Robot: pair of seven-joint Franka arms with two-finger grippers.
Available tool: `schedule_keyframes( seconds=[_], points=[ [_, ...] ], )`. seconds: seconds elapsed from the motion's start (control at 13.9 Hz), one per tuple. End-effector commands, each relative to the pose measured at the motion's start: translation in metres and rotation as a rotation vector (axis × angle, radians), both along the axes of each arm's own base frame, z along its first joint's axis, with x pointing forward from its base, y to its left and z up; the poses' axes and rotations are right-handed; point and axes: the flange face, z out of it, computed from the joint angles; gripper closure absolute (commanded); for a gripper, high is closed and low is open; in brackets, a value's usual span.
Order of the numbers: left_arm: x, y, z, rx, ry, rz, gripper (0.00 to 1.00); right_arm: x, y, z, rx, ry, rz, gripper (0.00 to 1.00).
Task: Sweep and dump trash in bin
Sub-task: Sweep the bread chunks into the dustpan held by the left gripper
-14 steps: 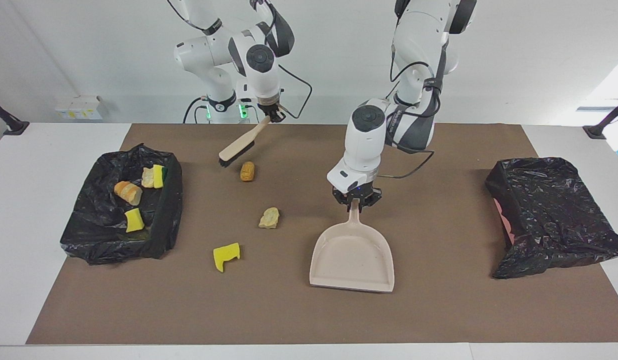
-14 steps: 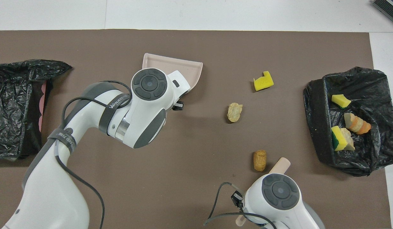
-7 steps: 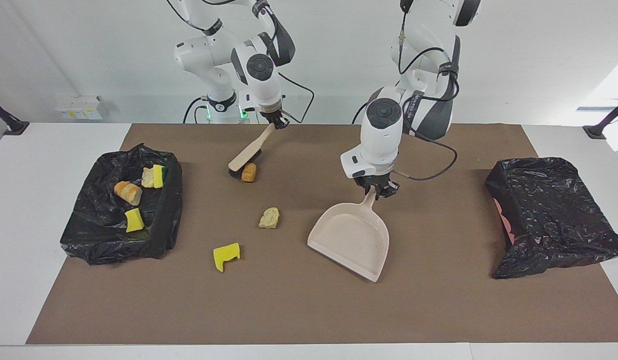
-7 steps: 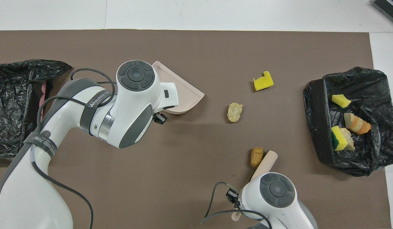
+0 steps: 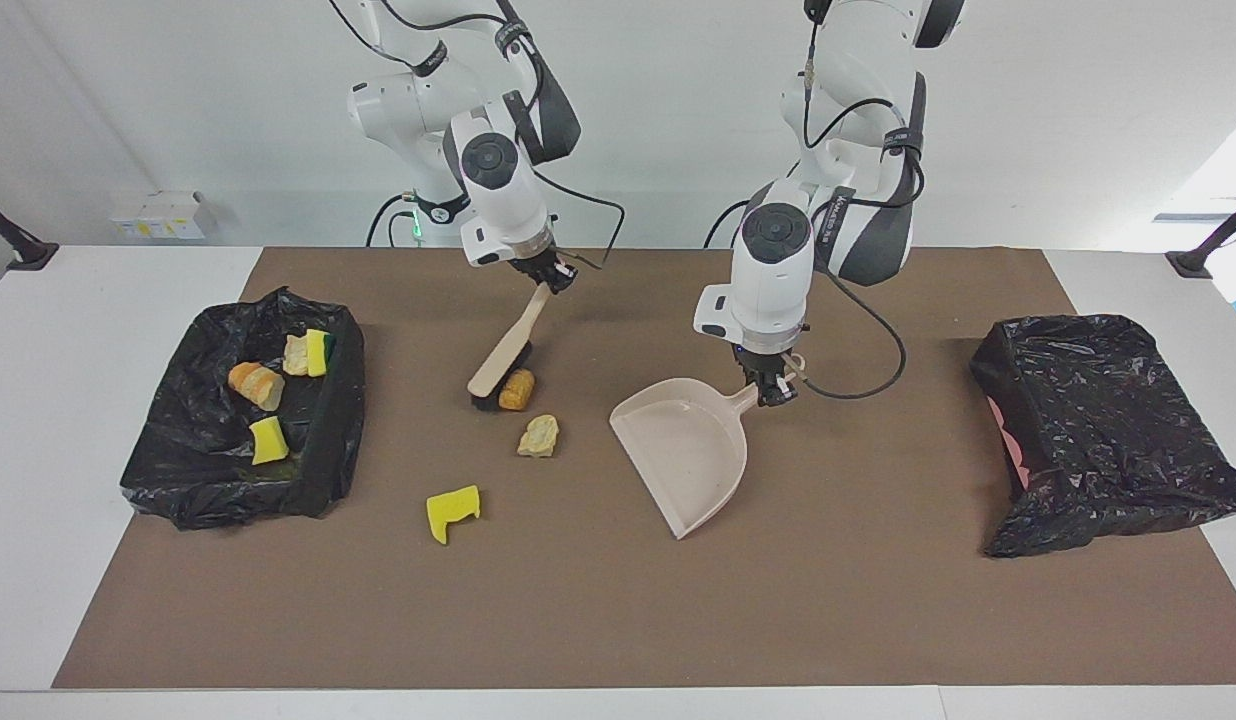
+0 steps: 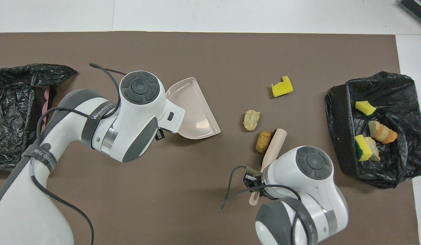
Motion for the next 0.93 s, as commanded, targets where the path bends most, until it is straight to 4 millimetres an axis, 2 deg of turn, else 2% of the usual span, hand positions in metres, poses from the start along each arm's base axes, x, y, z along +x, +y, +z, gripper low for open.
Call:
schedule_keyframes(
  seconds=[0.0, 0.29, 0.43, 0.65, 0.72, 0.86],
  points=[
    [-0.028, 0.010, -0.010, 0.001, -0.012, -0.089, 1.00, 0.031, 0.003, 0.006, 0.067, -0.010, 0.092, 1.00],
    [-0.035, 0.002, -0.016, -0.002, -0.014, -0.112, 1.00, 0.063, 0.010, -0.019, 0.106, -0.021, 0.251, 1.00],
    [-0.047, -0.016, -0.024, -0.004, -0.012, -0.151, 1.00, 0.069, 0.011, -0.021, 0.142, -0.040, 0.352, 1.00],
    [-0.051, -0.025, -0.027, -0.014, -0.023, -0.170, 1.00, 0.057, 0.023, -0.017, 0.185, -0.026, 0.481, 1.00],
    [-0.056, -0.035, -0.029, -0.016, -0.025, -0.191, 1.00, 0.050, 0.032, -0.016, 0.198, -0.013, 0.533, 1.00],
    [-0.056, -0.043, -0.031, -0.032, -0.046, -0.202, 1.00, 0.030, 0.063, -0.009, 0.206, -0.013, 0.616, 1.00]
  ],
)
